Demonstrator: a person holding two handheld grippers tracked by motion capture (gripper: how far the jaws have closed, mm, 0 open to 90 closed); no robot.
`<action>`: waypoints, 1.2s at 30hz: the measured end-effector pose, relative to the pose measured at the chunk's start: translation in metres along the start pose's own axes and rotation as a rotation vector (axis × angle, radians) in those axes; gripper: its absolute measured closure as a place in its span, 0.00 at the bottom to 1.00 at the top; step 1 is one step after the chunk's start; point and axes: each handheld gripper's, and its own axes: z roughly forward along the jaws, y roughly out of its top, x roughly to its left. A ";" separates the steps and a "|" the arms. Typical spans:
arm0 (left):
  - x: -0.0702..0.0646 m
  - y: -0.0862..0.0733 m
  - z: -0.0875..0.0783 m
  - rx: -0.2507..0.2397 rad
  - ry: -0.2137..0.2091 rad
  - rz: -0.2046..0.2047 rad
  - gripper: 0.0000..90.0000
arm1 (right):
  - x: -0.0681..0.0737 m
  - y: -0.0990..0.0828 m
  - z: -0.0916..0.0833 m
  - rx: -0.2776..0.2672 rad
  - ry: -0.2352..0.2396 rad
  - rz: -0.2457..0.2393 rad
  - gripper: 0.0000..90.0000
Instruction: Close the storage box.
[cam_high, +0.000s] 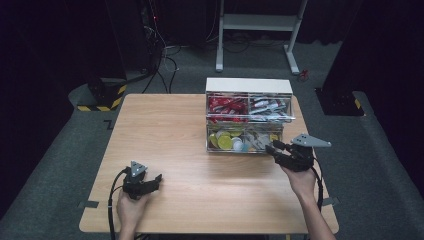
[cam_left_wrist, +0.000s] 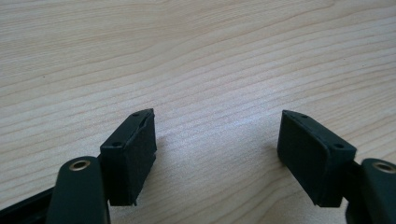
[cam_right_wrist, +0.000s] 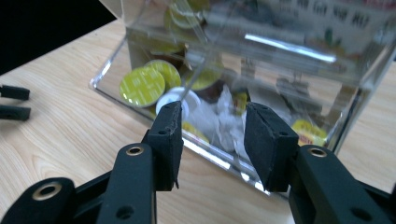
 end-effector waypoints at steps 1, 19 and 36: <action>0.000 0.000 0.000 0.000 0.000 0.000 0.32 | 0.000 0.004 0.000 -0.003 0.006 -0.001 0.63; 0.000 0.000 0.000 0.003 -0.002 -0.001 0.32 | 0.004 0.041 0.007 -0.016 0.027 -0.017 0.63; 0.000 0.001 0.001 0.003 -0.002 -0.005 0.32 | 0.009 0.073 -0.003 -0.036 0.036 -0.035 0.63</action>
